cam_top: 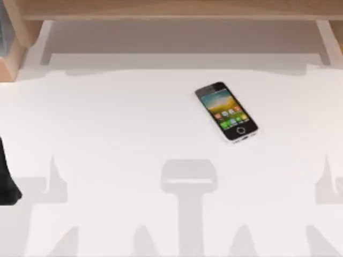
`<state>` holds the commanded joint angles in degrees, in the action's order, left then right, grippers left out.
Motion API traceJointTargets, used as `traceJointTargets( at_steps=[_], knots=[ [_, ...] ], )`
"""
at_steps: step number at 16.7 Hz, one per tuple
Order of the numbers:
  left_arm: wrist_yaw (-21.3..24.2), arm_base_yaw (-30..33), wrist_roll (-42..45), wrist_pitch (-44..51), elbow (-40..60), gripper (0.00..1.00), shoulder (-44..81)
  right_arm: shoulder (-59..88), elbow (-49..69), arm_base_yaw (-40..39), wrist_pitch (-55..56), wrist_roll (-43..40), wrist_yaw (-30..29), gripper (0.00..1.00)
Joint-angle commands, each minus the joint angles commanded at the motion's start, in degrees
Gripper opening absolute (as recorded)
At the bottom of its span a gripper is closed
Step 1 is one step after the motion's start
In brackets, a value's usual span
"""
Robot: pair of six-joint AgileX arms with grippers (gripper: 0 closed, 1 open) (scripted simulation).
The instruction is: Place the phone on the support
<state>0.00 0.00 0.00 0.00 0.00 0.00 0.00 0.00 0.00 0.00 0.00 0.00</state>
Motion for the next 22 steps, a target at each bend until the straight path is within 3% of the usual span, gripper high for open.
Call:
traceJointTargets(
  at_steps=[5, 9, 13, 22],
  knots=[
    [0.0, 0.0, 0.0, 0.0, 0.0, 1.00, 0.0, 3.0, 3.1, 0.2, -2.5, 0.2, 0.1, 1.00],
    [0.0, 0.0, 0.0, 0.0, 0.0, 1.00, 0.0, 15.2, 15.8, 0.8, -11.6, 0.8, 0.0, 1.00],
    [0.0, 0.0, 0.0, 0.0, 0.0, 1.00, 0.0, 35.4, 37.9, 1.3, -25.1, 1.4, -0.5, 1.00],
    [0.0, 0.0, 0.0, 0.0, 0.0, 1.00, 0.0, 93.4, 99.6, -3.0, -60.9, 1.5, -1.6, 1.00]
  ],
)
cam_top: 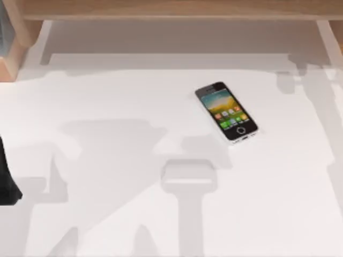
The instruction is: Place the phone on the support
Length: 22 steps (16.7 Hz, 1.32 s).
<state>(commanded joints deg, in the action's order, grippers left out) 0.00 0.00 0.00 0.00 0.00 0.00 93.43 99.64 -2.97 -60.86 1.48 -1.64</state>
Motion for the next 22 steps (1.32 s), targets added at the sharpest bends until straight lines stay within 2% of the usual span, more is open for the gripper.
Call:
traceJointTargets(
  at_steps=[6, 12, 17, 22],
  knots=[
    [0.0, 0.0, 0.0, 0.0, 0.0, 1.00, 0.0, 32.8, 31.4, -7.3, -19.1, -0.5, -0.1, 1.00],
    [0.0, 0.0, 0.0, 0.0, 0.0, 1.00, 0.0, 56.3, 54.6, -15.9, -30.1, -0.9, 0.8, 1.00],
    [0.0, 0.0, 0.0, 0.0, 0.0, 1.00, 0.0, 65.7, 65.2, -20.9, -33.6, -1.2, 1.5, 1.00],
    [0.0, 0.0, 0.0, 0.0, 0.0, 1.00, 0.0, 67.0, 66.7, -21.8, -33.9, -1.3, 1.7, 1.00]
  ],
)
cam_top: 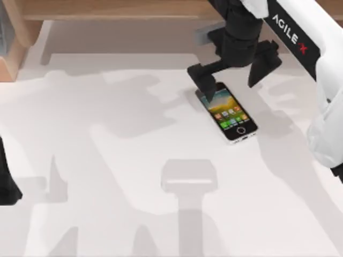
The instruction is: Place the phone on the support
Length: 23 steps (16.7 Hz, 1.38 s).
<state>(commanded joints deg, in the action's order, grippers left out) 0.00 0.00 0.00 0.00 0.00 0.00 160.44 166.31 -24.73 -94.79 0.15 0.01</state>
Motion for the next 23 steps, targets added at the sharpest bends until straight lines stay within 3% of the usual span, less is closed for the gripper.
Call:
traceJointTargets(
  at_steps=[6, 14, 20, 23],
  knots=[
    [0.0, 0.0, 0.0, 0.0, 0.0, 1.00, 0.0, -1.0, -4.4, 0.1, 3.7, -0.1, 0.0, 1.00],
    [0.0, 0.0, 0.0, 0.0, 0.0, 1.00, 0.0, -6.2, -29.2, -0.2, 22.6, 0.1, 0.1, 1.00],
    [0.0, 0.0, 0.0, 0.0, 0.0, 1.00, 0.0, -6.6, -31.5, -0.2, 24.8, 0.1, 0.1, 1.00],
    [0.0, 0.0, 0.0, 0.0, 0.0, 1.00, 0.0, -6.6, -31.5, -0.2, 24.8, 0.1, 0.1, 0.77]
  ],
)
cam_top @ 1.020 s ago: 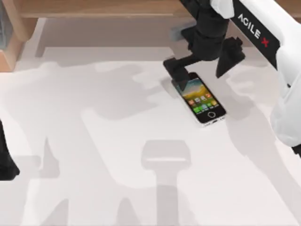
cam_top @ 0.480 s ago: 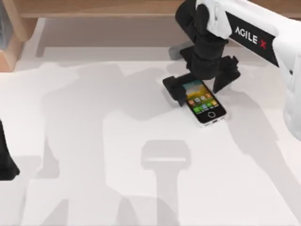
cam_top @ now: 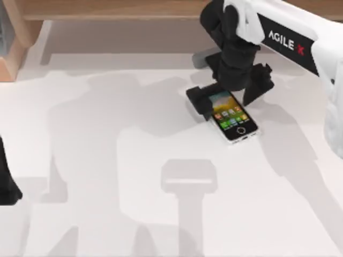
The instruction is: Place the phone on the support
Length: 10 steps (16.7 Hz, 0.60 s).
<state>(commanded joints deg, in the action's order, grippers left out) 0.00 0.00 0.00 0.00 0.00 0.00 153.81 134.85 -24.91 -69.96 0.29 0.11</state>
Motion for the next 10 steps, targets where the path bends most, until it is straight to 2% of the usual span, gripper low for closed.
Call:
traceJointTargets(
  at_steps=[10],
  knots=[
    [0.0, 0.0, 0.0, 0.0, 0.0, 1.00, 0.0, 0.0, 0.0, 0.0, 0.0, 0.0, 0.0, 0.02]
  ],
)
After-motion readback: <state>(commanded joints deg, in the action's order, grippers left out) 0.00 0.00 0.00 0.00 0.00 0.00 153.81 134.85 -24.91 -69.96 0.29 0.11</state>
